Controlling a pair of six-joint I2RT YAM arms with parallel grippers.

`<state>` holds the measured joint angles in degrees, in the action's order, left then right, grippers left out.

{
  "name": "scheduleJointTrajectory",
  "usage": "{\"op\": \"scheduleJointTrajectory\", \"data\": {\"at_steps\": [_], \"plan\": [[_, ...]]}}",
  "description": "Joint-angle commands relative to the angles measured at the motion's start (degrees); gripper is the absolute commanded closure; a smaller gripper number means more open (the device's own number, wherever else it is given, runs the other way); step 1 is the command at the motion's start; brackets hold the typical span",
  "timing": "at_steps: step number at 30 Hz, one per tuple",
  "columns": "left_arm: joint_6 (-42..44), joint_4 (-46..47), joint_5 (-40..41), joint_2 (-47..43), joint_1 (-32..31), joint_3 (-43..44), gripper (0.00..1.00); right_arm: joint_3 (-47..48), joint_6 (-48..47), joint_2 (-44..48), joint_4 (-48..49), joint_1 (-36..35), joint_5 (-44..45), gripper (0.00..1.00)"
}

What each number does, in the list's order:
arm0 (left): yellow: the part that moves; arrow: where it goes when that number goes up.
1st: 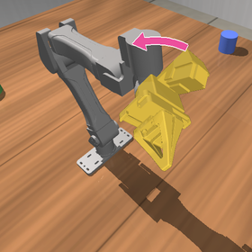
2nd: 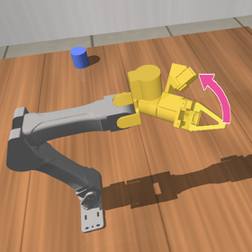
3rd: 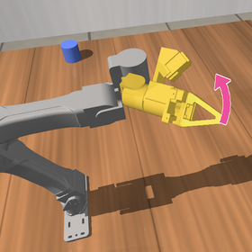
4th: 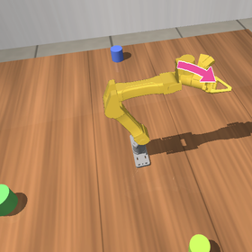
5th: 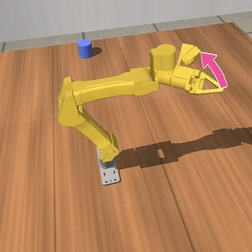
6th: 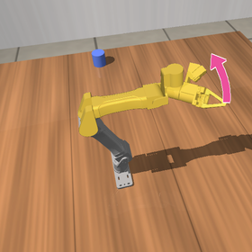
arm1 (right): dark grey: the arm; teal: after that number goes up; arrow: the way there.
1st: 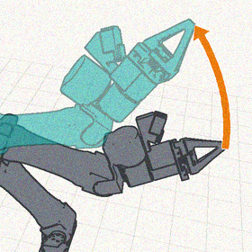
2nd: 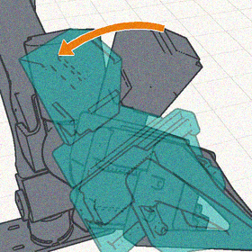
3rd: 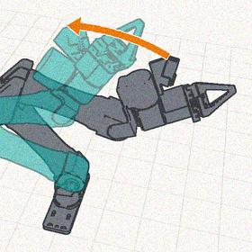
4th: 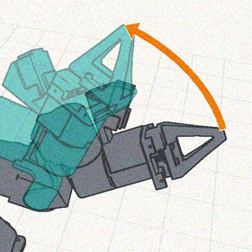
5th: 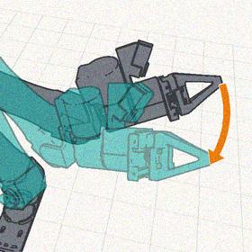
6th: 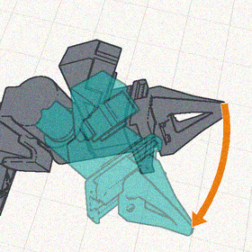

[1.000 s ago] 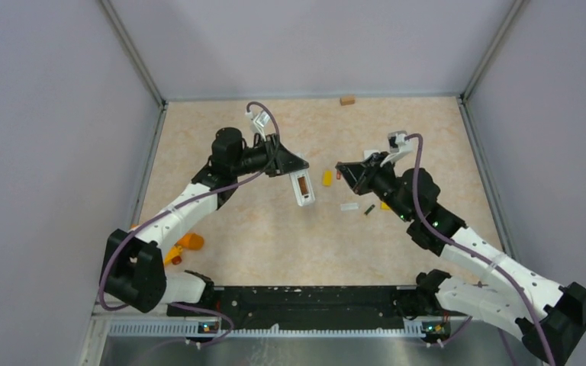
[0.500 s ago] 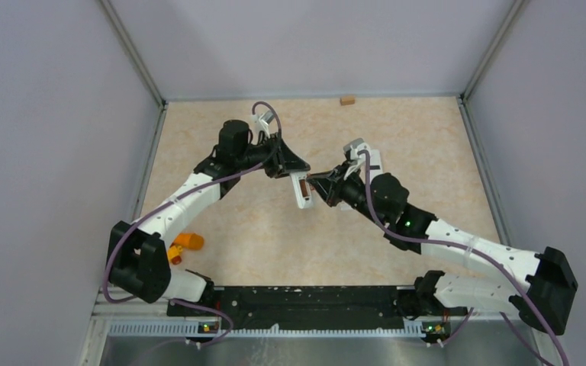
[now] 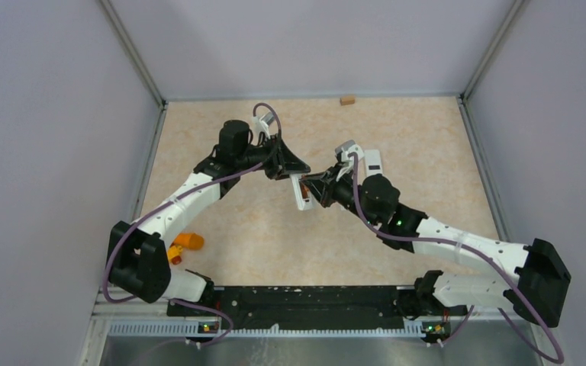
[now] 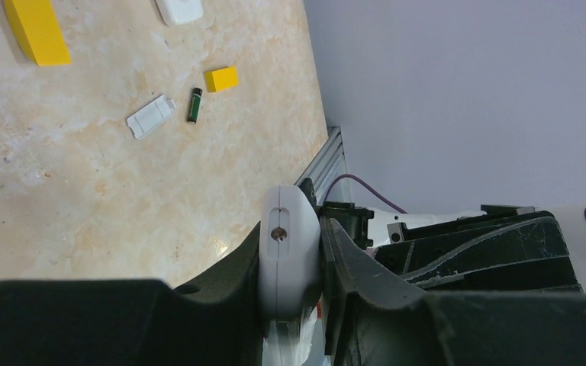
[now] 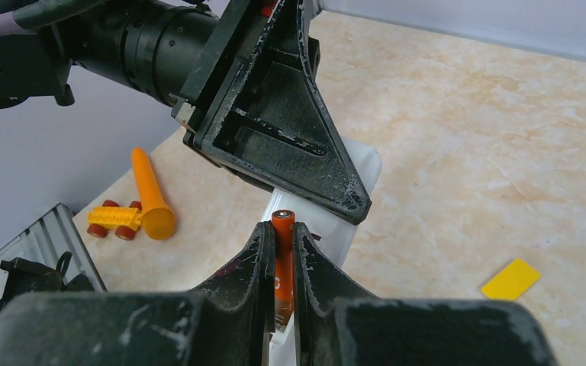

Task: Load the batteries into the remote control
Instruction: Load the battery into the remote control.

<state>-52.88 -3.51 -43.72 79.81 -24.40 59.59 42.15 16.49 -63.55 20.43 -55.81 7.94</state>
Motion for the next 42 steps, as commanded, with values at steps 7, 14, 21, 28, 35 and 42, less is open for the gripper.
{"op": "scheduleJointTrajectory", "data": {"at_steps": [7, 14, 21, 28, 35, 42], "plan": [[-2.05, 3.07, -2.09, -0.84, 0.32, 2.01, 1.0, -0.02, -1.63, -0.28, 4.57, -1.19, 1.32, 0.92], [-2.17, 3.07, -2.04, -0.87, 0.41, 1.84, 1.0, -0.85, -0.77, 0.27, 4.55, -1.16, 1.68, 0.88], [-2.96, 3.07, -2.49, -0.89, 0.65, 1.69, 1.0, -1.99, -0.2, 0.12, 4.92, -1.19, 1.43, 0.87], [-2.6, 3.07, -2.33, -1.07, 1.19, 1.25, 1.0, -2.29, 0.08, 0.61, 4.15, -1.21, 2.13, 0.86], [-1.99, 3.07, -2.18, -1.06, 1.55, 1.22, 1.0, -1.83, 0.85, 1.07, 2.59, -1.15, 1.06, 0.8], [-1.07, 2.28, -1.93, -0.65, 1.89, 1.4, 1.0, -0.93, 2.02, 2.08, 1.39, -1.19, -0.11, 0.71]]}}
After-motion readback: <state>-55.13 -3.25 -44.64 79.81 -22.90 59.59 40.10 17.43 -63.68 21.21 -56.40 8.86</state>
